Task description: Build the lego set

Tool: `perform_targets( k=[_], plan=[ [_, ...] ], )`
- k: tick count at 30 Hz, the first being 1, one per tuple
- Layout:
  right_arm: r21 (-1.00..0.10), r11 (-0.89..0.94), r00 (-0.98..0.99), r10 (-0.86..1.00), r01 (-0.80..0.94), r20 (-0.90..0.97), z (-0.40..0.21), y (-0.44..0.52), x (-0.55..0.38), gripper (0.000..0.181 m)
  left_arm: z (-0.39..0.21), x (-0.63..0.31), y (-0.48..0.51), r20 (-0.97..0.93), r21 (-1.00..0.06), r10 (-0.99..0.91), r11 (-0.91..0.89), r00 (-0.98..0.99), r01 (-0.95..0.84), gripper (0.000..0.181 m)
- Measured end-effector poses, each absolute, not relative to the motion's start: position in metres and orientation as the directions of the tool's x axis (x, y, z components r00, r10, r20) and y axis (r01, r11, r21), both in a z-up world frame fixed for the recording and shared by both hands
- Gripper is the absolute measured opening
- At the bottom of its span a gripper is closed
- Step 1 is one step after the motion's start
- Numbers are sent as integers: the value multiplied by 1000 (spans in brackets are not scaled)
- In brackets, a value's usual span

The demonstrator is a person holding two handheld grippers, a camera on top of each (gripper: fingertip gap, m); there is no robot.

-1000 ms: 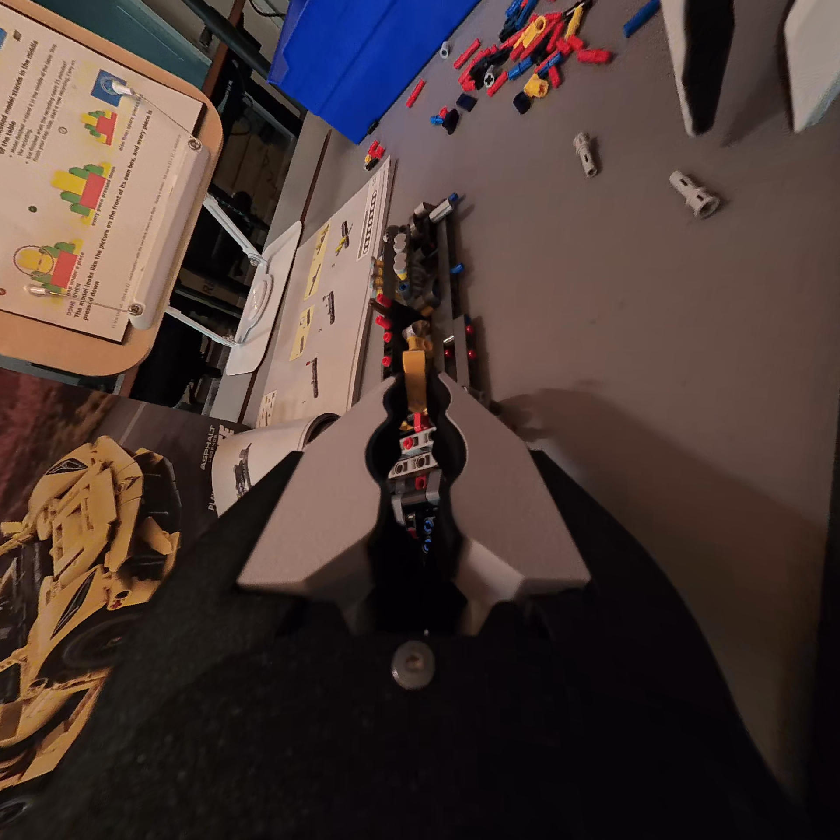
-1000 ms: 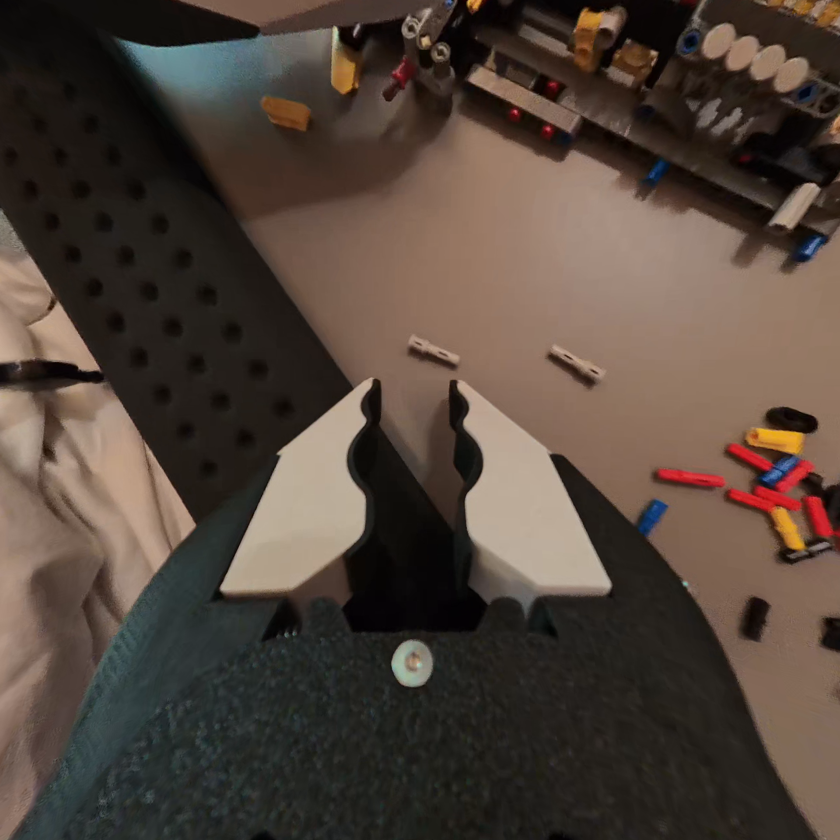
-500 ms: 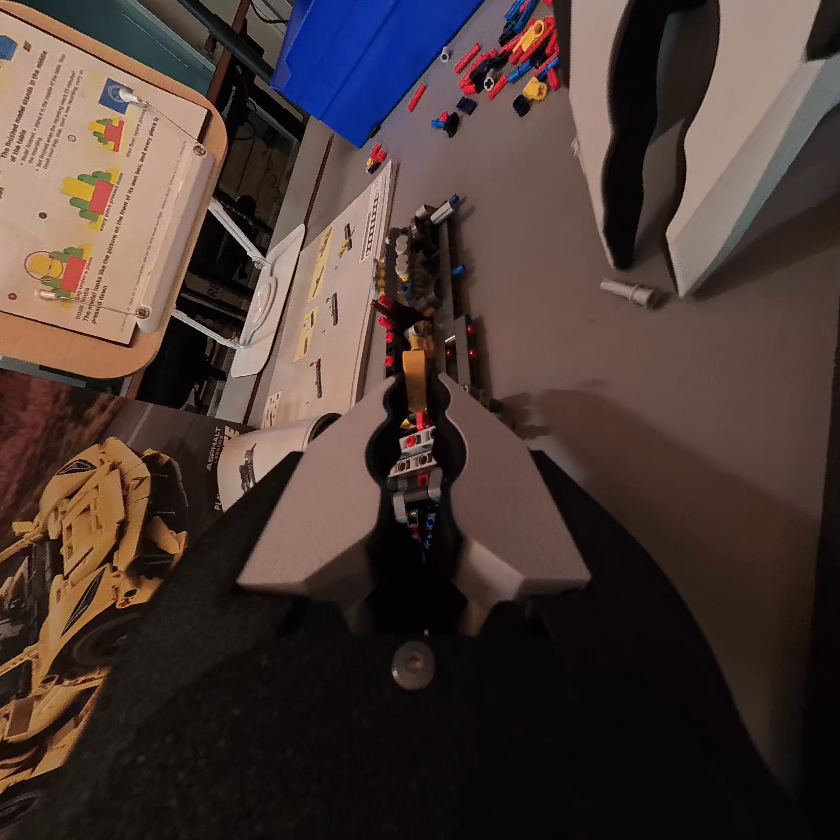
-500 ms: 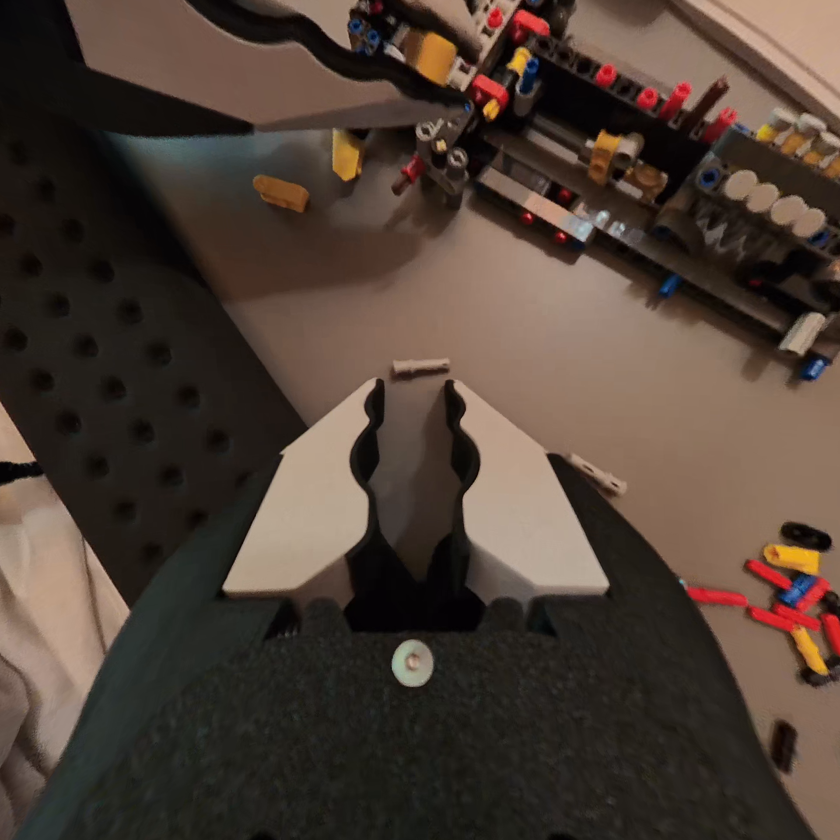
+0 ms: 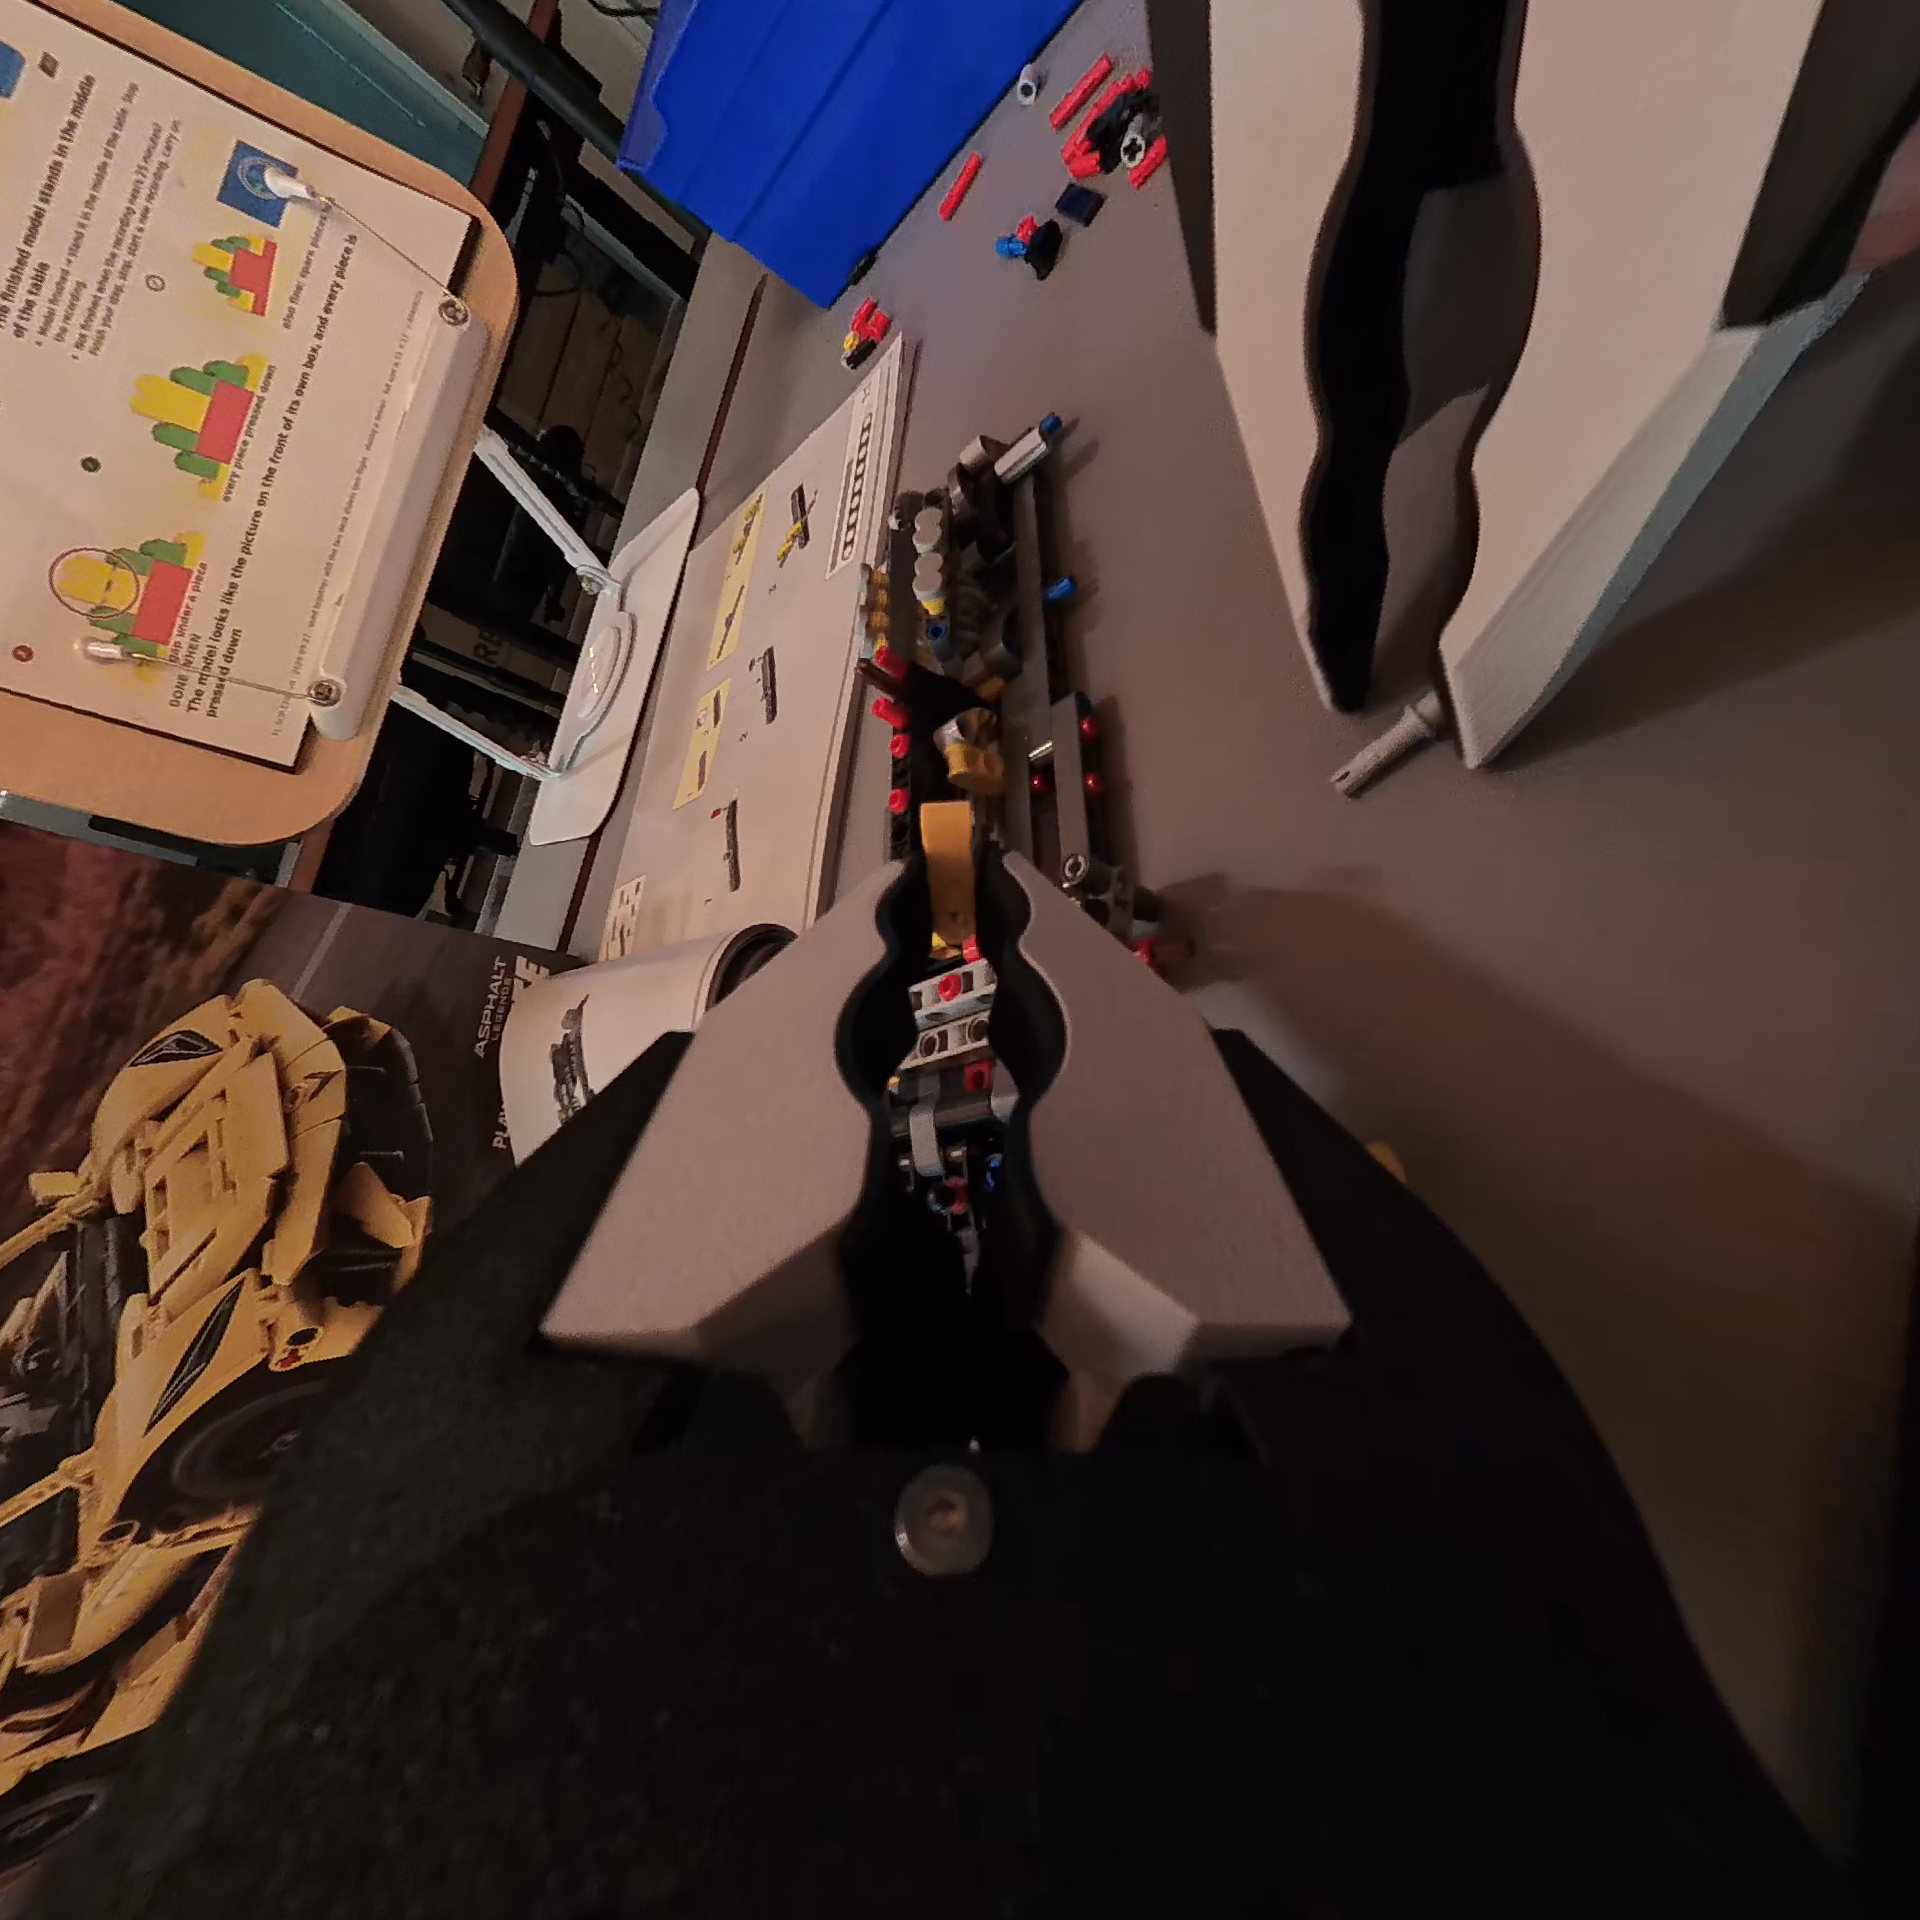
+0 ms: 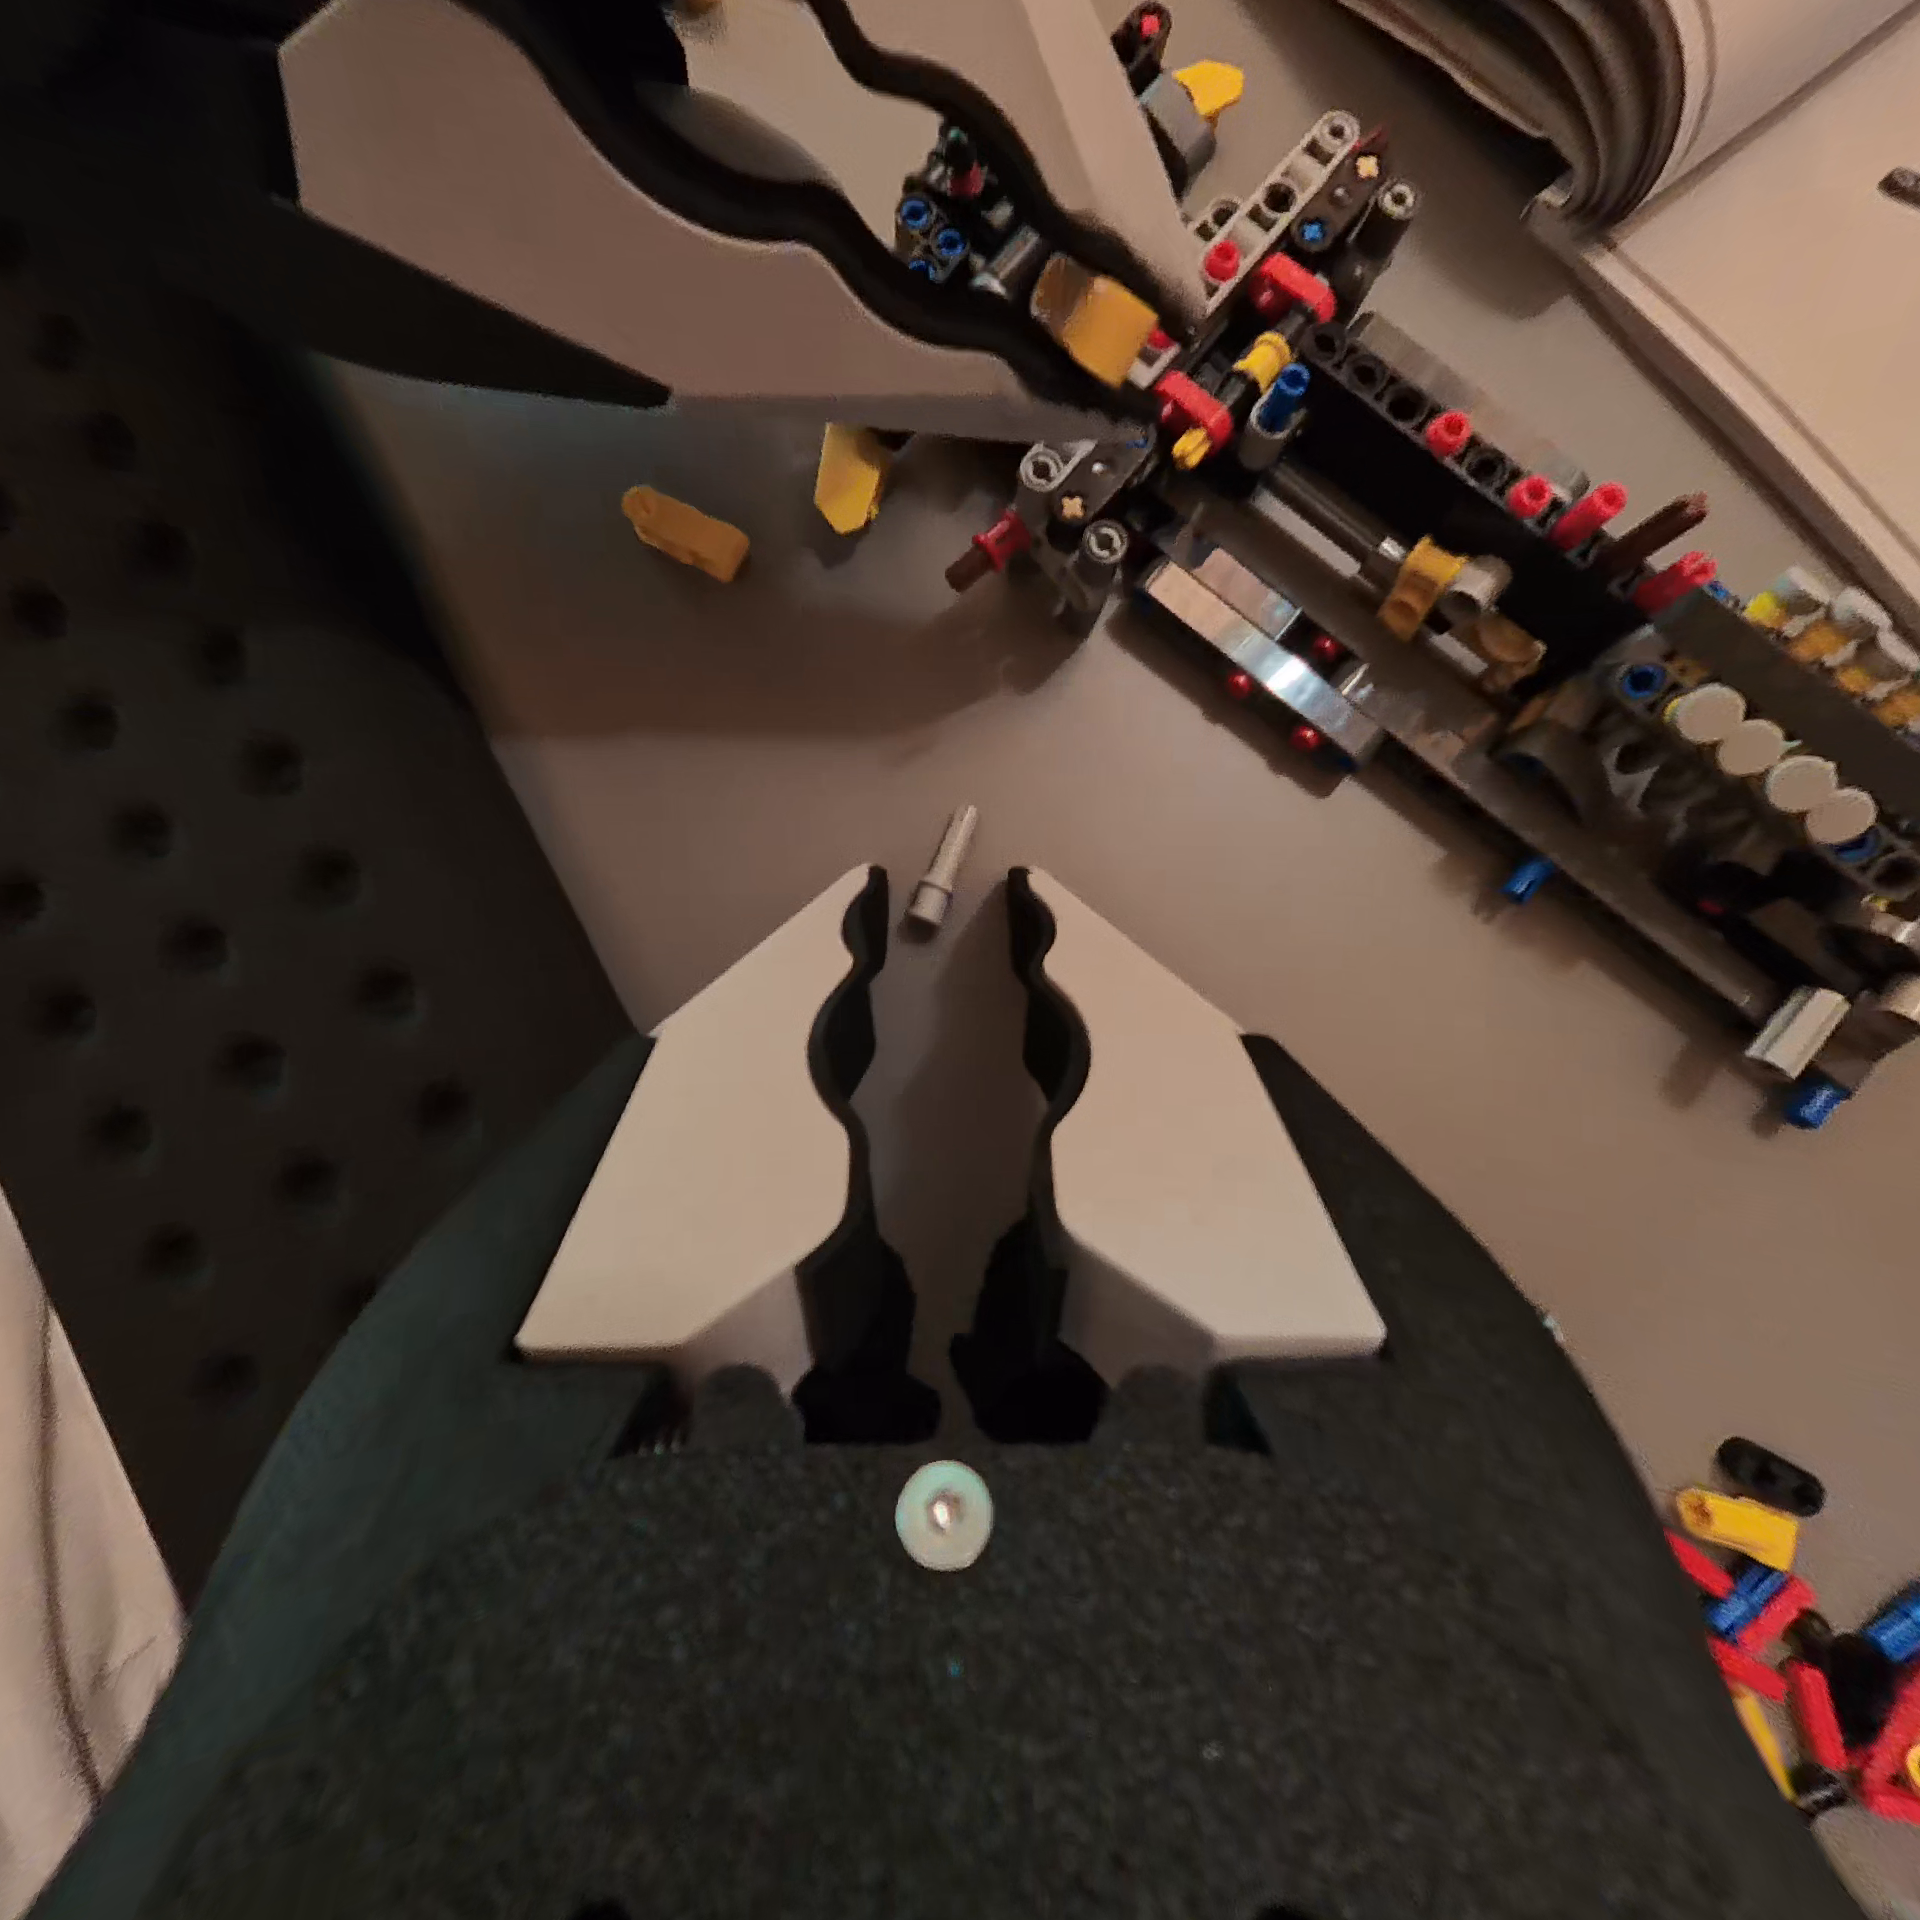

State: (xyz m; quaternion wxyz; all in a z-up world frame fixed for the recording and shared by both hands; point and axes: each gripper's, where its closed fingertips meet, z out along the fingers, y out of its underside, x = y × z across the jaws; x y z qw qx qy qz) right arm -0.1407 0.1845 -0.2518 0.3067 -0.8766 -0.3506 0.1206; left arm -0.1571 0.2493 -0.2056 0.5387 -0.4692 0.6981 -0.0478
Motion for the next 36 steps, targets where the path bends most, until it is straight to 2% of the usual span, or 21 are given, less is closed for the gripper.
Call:
perform_targets(
  k=[2, 4, 6, 11, 12, 13, 17, 18, 22, 30, 36],
  plan=[
    [-638, -559, 728, 686, 530, 5, -252, 184, -140, 20, -206, -157, 249, -706, -573, -708, 554, 21, -604, 6],
    [-648, -541, 722, 692, 536, 19, -252, 185, -143, 7, -207, -157, 250, -705, -572, -709, 554, 19, -605, 6],
    [-648, -542, 725, 689, 535, 23, -252, 186, -143, 6, -208, -157, 250, -705, -569, -709, 553, 15, -609, 6],
    [-533, -610, 714, 700, 586, -16, -242, 186, -114, 6, -206, -156, 248, -706, -574, -708, 560, 14, -597, 6],
    [-482, -636, 707, 706, 602, -48, -236, 183, -103, 5, -205, -156, 247, -709, -573, -705, 567, 11, -591, 5],
    [-373, -682, 695, 708, 629, -122, -234, 173, -90, 5, -205, -155, 245, -714, -570, -700, 575, 6, -587, 5],
    [136, -645, 659, 728, 752, -190, -227, 126, -15, 5, -206, -156, 242, -745, -531, -667, 608, -17, -590, 5],
    [225, -625, 664, 718, 747, -210, -224, 117, -2, 5, -206, -156, 242, -749, -526, -662, 612, -20, -591, 5],
    [454, -608, 747, 621, 651, -238, -228, 97, 30, 5, -201, -157, 242, -752, -532, -659, 613, -7, -584, 6],
    [664, -534, 794, 589, 523, -152, -233, 81, 64, 5, -200, -157, 241, -761, -523, -649, 623, -11, -582, 6],
    [700, -515, 797, 591, 494, -128, -237, 82, 73, 5, -198, -158, 240, -769, -515, -639, 630, -11, -581, 6]
  ],
)
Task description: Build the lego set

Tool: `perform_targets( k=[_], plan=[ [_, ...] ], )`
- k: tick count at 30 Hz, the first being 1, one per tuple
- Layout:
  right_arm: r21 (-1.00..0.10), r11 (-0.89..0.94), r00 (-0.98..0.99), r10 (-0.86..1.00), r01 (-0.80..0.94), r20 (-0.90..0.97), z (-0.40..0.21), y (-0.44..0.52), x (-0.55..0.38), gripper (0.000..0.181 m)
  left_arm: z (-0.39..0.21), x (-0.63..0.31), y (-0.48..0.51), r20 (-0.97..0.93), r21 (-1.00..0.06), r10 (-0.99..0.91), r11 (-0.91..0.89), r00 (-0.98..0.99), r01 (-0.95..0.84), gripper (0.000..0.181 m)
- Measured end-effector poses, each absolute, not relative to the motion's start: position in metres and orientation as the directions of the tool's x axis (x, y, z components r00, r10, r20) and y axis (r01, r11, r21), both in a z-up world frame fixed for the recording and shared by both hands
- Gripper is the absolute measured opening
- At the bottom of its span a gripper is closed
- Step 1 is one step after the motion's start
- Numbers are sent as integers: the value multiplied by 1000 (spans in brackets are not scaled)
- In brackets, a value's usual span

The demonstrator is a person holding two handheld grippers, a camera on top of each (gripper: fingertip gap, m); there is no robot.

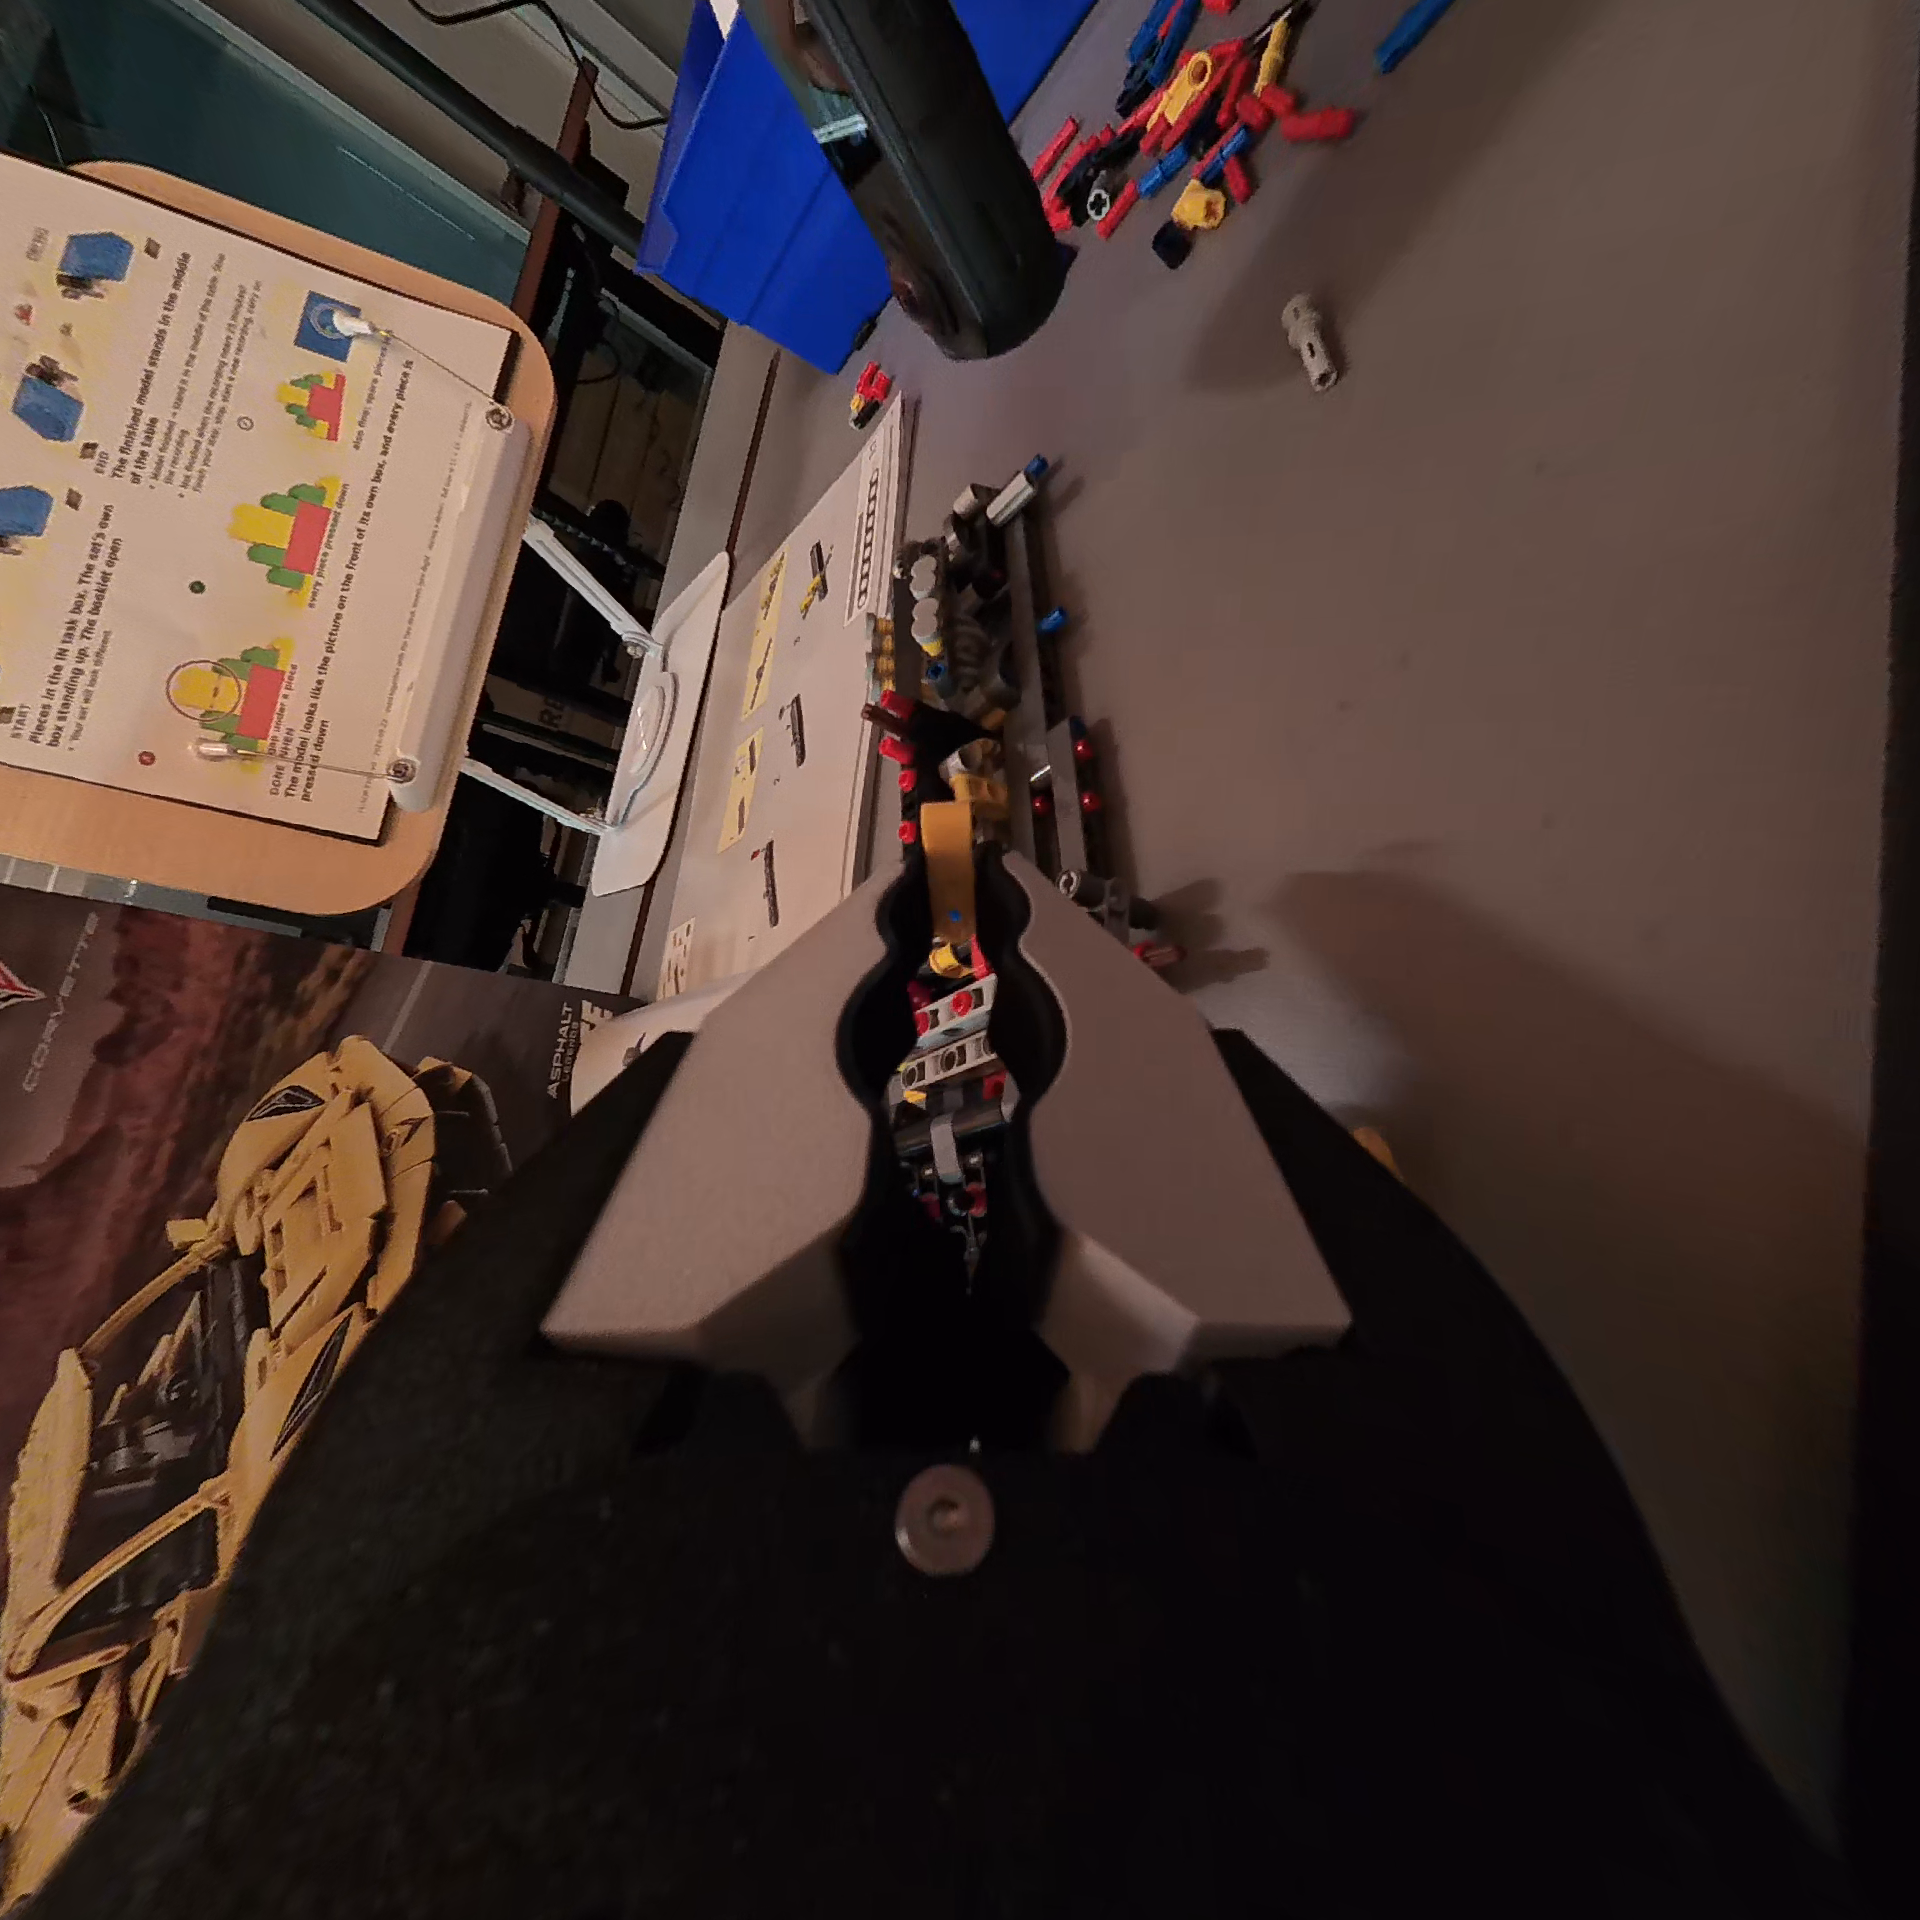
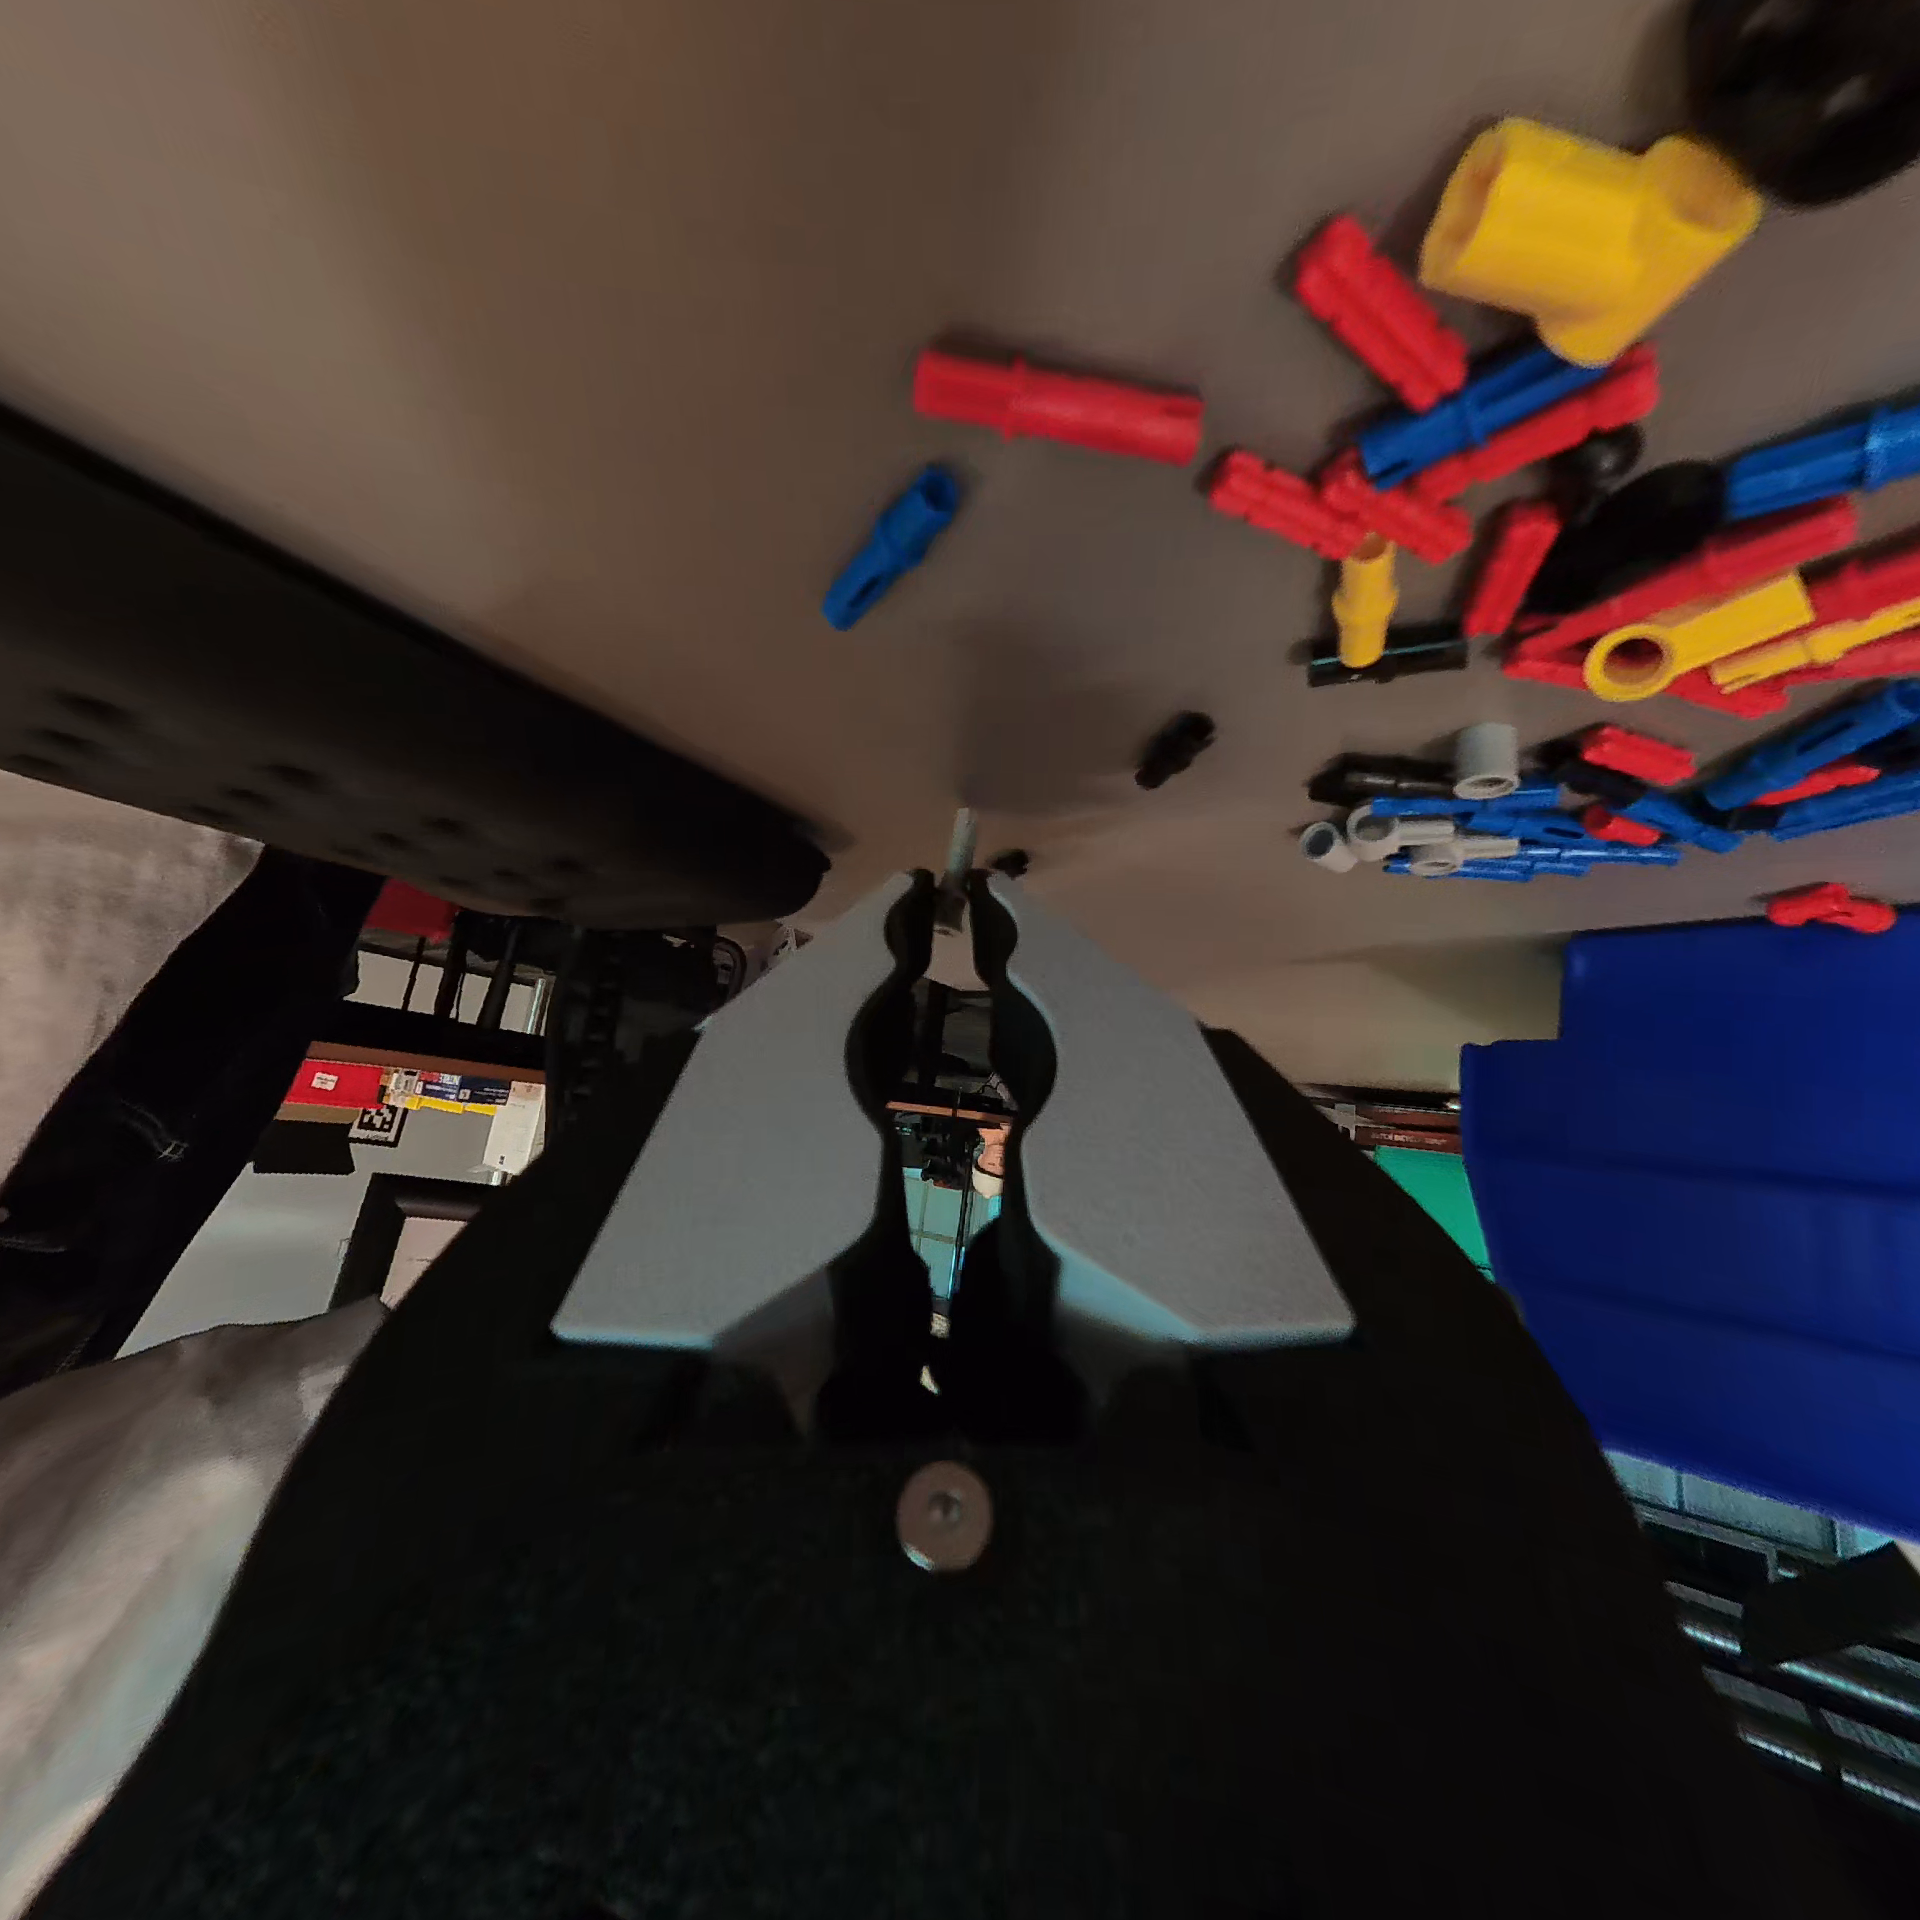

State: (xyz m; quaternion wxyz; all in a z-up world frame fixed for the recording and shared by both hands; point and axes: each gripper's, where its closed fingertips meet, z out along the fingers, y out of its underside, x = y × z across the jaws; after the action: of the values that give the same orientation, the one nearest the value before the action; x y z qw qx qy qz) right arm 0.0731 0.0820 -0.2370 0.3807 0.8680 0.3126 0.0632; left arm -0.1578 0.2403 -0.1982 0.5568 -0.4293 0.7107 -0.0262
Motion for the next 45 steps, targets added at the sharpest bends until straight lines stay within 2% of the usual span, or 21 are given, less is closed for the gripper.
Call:
perform_targets(
  k=[17, 26, 33, 35, 37, 40, 45],
  plan=[
    [706, -476, 769, 621, 524, -152, -240, 85, 77, 6, -200, -159, 241, -772, -507, -635, 632, -17, -586, 6],
    [703, -476, 767, 622, 528, -155, -241, 84, 78, 12, -201, -159, 241, -773, -504, -634, 632, -20, -589, 6],
    [661, -509, 758, 637, 551, -141, -241, 88, 75, 19, -201, -159, 241, -777, -498, -629, 636, -23, -589, 6],
    [599, -560, 754, 646, 573, -117, -234, 93, 76, 20, -201, -159, 241, -775, -502, -632, 633, -19, -590, 6],
    [480, -641, 756, 650, 599, -75, -223, 98, 76, 21, -200, -159, 243, -772, -507, -636, 628, -13, -591, 6],
    [157, -746, 755, 656, 648, 4, -209, 108, 72, 22, -198, -160, 244, -750, -539, -662, 604, 7, -587, 6],
    [-245, -781, 816, 573, 574, 83, -206, 91, 76, 21, -192, -158, 244, -677, -627, -735, 539, 50, -563, 6]
  ],
)
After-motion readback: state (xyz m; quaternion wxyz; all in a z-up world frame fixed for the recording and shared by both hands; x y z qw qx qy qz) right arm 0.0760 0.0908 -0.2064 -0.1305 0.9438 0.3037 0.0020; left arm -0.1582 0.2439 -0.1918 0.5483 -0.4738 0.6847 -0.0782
